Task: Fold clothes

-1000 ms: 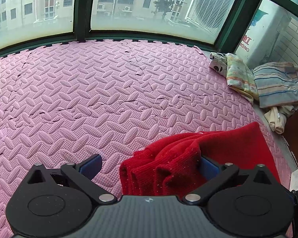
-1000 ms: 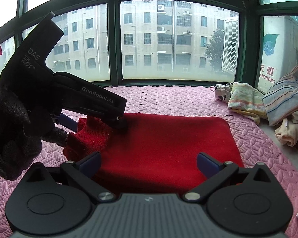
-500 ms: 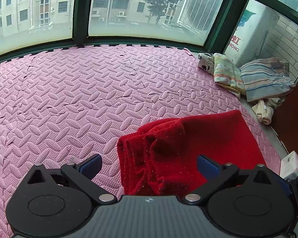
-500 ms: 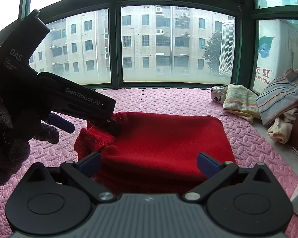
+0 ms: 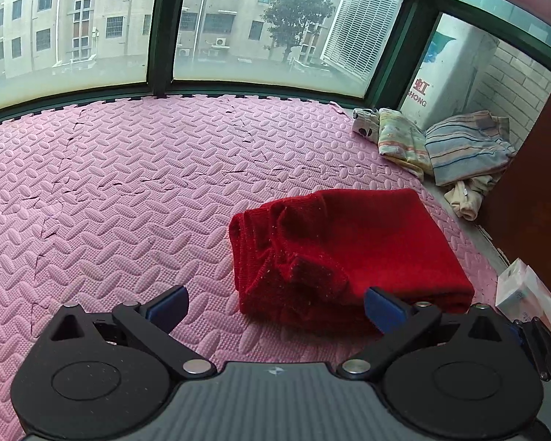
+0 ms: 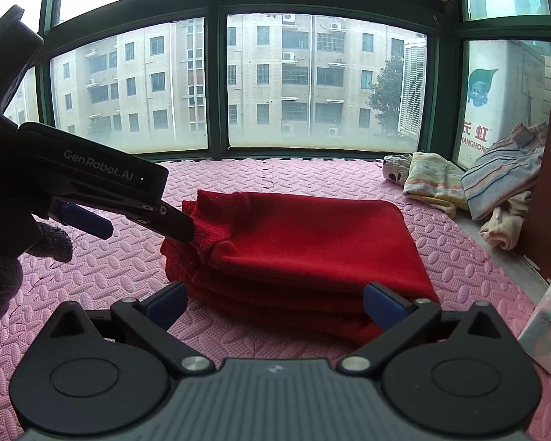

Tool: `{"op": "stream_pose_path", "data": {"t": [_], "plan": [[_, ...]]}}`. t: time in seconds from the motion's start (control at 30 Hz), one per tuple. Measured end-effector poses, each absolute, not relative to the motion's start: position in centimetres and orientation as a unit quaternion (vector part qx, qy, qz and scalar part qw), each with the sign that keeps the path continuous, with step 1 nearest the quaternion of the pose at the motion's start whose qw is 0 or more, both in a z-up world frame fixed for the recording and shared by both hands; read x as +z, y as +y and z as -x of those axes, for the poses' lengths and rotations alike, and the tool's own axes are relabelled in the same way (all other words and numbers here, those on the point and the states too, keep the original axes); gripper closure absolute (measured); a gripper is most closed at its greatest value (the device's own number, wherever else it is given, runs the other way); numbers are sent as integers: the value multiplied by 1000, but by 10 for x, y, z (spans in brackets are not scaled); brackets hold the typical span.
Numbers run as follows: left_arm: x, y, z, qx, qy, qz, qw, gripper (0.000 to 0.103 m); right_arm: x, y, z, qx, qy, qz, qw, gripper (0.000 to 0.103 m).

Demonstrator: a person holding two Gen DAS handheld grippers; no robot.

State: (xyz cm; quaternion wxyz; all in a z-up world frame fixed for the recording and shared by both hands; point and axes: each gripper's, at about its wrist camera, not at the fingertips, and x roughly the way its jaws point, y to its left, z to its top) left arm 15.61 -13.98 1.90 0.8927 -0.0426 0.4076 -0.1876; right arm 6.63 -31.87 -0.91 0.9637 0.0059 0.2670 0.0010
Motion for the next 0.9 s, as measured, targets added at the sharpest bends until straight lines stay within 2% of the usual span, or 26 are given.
{"op": "stream_pose_path", "data": {"t": [0.9], "plan": [[-3, -127, -63, -175, 413, 3, 894, 0, -23, -314, -23, -44, 311, -40, 949, 0]]}}
